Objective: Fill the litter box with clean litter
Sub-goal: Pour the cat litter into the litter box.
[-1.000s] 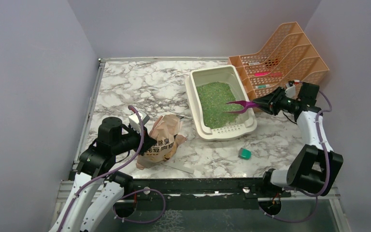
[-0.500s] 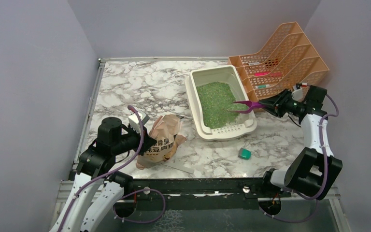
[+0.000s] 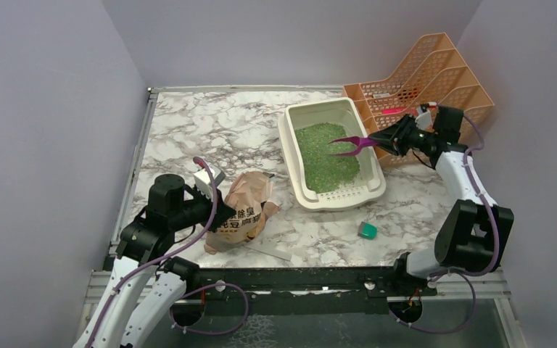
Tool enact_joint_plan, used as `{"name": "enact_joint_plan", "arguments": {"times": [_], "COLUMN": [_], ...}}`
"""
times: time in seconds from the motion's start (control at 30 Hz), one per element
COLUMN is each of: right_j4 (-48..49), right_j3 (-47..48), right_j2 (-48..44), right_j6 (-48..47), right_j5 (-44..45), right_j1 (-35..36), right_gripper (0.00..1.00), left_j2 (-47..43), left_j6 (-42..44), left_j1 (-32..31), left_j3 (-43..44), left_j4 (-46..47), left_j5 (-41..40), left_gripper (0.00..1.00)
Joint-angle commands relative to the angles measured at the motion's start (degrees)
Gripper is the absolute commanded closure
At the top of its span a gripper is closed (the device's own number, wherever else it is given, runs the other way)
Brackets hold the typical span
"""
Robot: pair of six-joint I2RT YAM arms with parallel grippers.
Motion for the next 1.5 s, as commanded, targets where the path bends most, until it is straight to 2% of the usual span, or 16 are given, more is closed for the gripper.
{"name": "enact_joint_plan", "arguments": {"times": [0.0, 0.2, 0.37, 0.67, 0.97, 1.47], "right_j4": [9.95, 9.62, 13.49, 14.1, 12.5, 7.35], "right_j3": [4.76, 15.78, 19.9, 24.81, 25.35, 16.77], "right_j2": [5.38, 14.85, 19.38, 24.91, 23.6, 13.95], "right_j6": [4.47, 1.78, 5.01, 6.51, 5.66, 0.39], "right_j5": [4.07, 11.65, 11.84, 11.3, 14.99, 16.41], "right_j1": [3.27, 10.01, 10.41, 13.69, 12.04, 6.04], "right_gripper": [0.99, 0.99, 0.99, 0.99, 0.99, 0.99], "left_j2": [-0.35, 0.17, 0.01, 0.23, -0.17, -0.7], "left_j6": [-0.07, -0.12, -0.17, -0.22, -0.16, -0.23], "left_j1": [0.64, 0.9, 1.0, 1.25, 1.35, 1.44], "left_j3": [-0.59, -0.59, -0.59, -0.59, -0.59, -0.68], "left_j4": [-0.65, -0.64, -0.67, -0.66, -0.66, -0.64], "left_j5": [-0.76, -0.76, -0.87, -0.94, -0.85, -0.76], "left_gripper": [1.0, 1.0, 1.0, 1.0, 1.0, 1.0]}}
